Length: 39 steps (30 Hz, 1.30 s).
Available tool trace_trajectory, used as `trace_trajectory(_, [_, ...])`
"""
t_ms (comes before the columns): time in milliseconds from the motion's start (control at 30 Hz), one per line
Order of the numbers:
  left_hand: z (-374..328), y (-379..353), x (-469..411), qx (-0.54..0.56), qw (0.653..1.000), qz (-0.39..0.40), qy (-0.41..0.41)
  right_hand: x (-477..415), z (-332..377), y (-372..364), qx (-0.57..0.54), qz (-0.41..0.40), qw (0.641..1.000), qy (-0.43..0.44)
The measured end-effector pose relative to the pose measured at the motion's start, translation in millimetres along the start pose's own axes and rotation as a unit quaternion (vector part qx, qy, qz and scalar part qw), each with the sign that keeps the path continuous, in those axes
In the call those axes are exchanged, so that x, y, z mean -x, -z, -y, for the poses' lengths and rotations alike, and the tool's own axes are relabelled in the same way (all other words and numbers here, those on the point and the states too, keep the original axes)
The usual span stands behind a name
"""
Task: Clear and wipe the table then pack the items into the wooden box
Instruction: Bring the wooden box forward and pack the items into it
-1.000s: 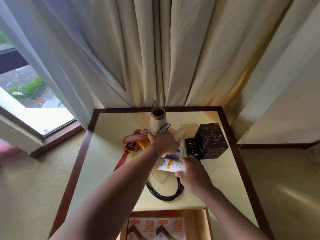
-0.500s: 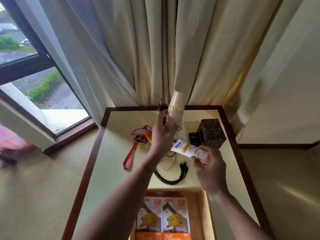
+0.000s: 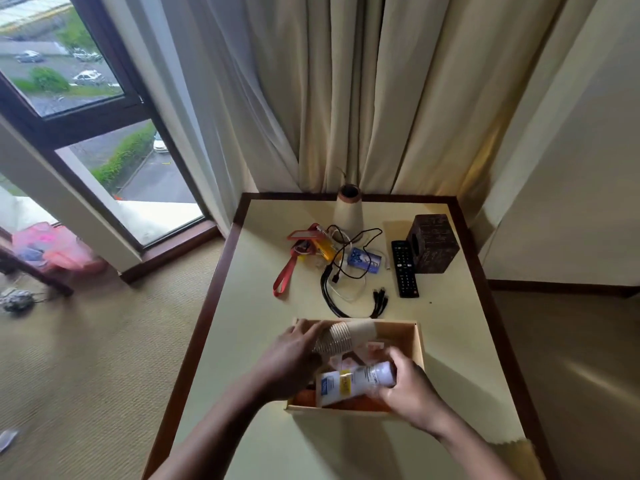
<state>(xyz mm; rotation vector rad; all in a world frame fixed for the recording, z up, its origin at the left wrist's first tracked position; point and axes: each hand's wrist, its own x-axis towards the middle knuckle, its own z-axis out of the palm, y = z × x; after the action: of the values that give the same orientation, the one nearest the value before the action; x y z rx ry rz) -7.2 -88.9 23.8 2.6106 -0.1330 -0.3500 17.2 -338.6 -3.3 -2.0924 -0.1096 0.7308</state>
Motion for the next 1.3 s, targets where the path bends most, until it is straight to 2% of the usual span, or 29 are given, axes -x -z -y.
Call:
trace_trajectory(67, [-3.3, -7.1, -0.6, -0.103, 0.994, -0.024, -0.036, 1.2, -2.4, -4.3, 0.038, -0.014, 0.999, -0.024])
trace_trajectory(133, [-6.7, -13.5, -8.3, -0.156, 0.985, -0.034, -0.065, 1.0, -2.6, -6.2, 0.055, -0.02, 0.997, -0.051])
trace_trajectory(300, [-14.4, -24.2, -19.0, -0.145, 0.988, 0.057, -0.025, 1.1, 3.0, -8.3, 0.088, -0.043, 0.99, -0.1])
trace_trajectory(467, [-9.6, -28.4, -14.4, -0.134, 0.987, 0.081, -0.019, 3.6, 5.5, -17.4, 0.117, -0.062, 0.986, -0.101])
trace_trajectory(700, [-3.3, -31.1, -14.2, -0.132, 0.985, 0.105, -0.036, 4.7, 14.4, -4.4, 0.109, -0.094, 0.988, -0.056])
trace_trajectory(800, [-5.1, -29.5, -9.9, -0.113, 0.99, 0.077, -0.043, -2.4, 28.9, 11.7, 0.105, -0.148, 0.983, -0.03])
trace_trajectory(933, [-15.0, -4.6, -19.2, -0.03, 0.996, -0.05, -0.072, -29.4, 48.5, 39.7, 0.103, -0.218, 0.97, 0.015])
trace_trajectory(1100, [-6.8, 25.2, -76.1, 0.026, 0.988, -0.149, -0.039, -86.8, 56.8, 65.1, 0.131, -0.215, 0.967, -0.022])
trace_trajectory(1300, [43.1, 38.2, -172.4, 0.023, 0.987, -0.141, 0.075, -158.6, 55.0, 78.0, 0.183, -0.186, 0.961, -0.095])
